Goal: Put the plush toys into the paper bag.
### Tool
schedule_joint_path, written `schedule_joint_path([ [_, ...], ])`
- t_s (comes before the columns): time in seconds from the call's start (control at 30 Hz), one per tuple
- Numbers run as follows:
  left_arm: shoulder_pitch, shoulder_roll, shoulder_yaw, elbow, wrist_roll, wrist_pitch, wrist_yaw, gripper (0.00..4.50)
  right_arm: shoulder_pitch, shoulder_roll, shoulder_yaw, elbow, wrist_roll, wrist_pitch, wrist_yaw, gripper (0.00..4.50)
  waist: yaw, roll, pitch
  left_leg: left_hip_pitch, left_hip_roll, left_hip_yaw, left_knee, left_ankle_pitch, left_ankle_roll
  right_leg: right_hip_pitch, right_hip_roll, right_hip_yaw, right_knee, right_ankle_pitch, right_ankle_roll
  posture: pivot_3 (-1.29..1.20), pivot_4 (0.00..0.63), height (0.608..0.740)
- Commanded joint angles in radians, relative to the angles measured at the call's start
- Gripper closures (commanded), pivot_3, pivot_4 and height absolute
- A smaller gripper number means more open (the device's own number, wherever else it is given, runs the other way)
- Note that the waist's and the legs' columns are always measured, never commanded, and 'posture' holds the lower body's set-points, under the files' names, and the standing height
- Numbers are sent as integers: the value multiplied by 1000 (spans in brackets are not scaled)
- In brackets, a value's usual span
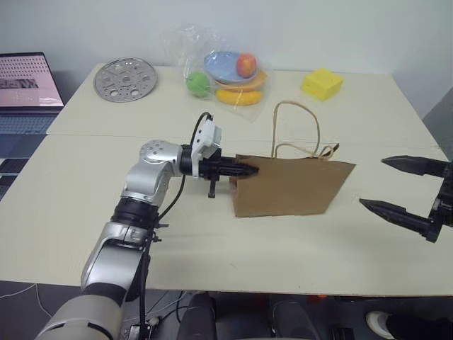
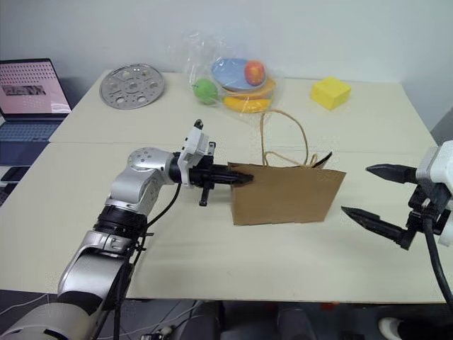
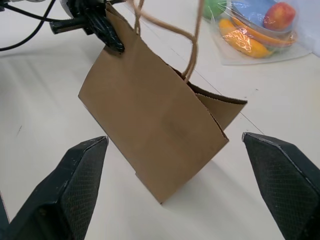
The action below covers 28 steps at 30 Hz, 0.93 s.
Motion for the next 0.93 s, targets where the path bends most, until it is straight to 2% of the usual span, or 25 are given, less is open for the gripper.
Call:
schedule_joint_path([
  [0.03, -41, 1, 9, 82, 38, -49, 6, 4274, 0, -8, -17, -20, 29, -5, -21, 0, 0, 0, 0, 0, 0, 0, 0, 0, 0, 0, 0, 0, 0, 0, 0, 0, 150, 740],
  [0.1, -49, 10, 23, 84, 31, -36, -5, 3816, -5, -17, -10, -11, 36, -8, -23, 0, 1, 0, 0, 0, 0, 0, 0, 0, 0, 0, 0, 1, 0, 0, 0, 0, 150, 740],
  [0.27, 5, 86, 49, -58, 4, 39, -16, 2181, -28, -51, 37, 42, 8, -43, -4, 0, -2, 0, 0, 0, 0, 1, 0, 0, 0, 0, 0, 1, 0, 0, 0, 0, 150, 740],
  [0.4, 127, 219, 106, -288, -26, 170, 29, 914, -55, -99, 69, 118, -20, -84, 58, 0, -15, 0, 0, 1, 1, 1, -1, 0, 0, 0, 0, 1, 0, 0, 0, 0, 150, 740],
  [0.5, 189, 282, 137, -387, -31, 218, 67, 33, -68, -125, 82, 165, -48, -116, 99, 0, -16, 0, 0, 1, 1, 0, -1, 0, 0, 0, 0, 0, 0, 0, 0, 0, 150, 740],
  [0.6, 309, 462, 239, -528, -17, 323, 107, 33, -99, -224, 129, 341, -153, -235, 237, 0, -19, 0, 0, 1, 1, 1, 0, 0, 0, 0, 0, 1, 0, 0, 0, 0, 150, 740],
  [0.73, 432, 603, 390, -630, -46, 423, 175, 33, -163, -315, 192, 548, -235, -360, 366, 0, -22, 0, 1, 2, 2, 4, 0, 0, 0, 0, 0, 2, -1, -1, 1, 0, 150, 740],
  [0.83, 482, 650, 463, -629, -50, 459, 212, 33, -245, -351, 259, 659, -259, -419, 416, 0, -19, 1, 1, 3, 2, 5, 0, 0, 0, 0, -1, 3, -1, -1, 1, 0, 150, 740],
  [0.93, 512, 662, 483, -623, -78, 467, 204, 33, -319, -362, 337, 721, -288, -467, 445, 0, -19, 1, 1, 4, 2, 6, -1, 0, 0, 0, -1, 3, -1, -3, 2, 0, 150, 740],
])
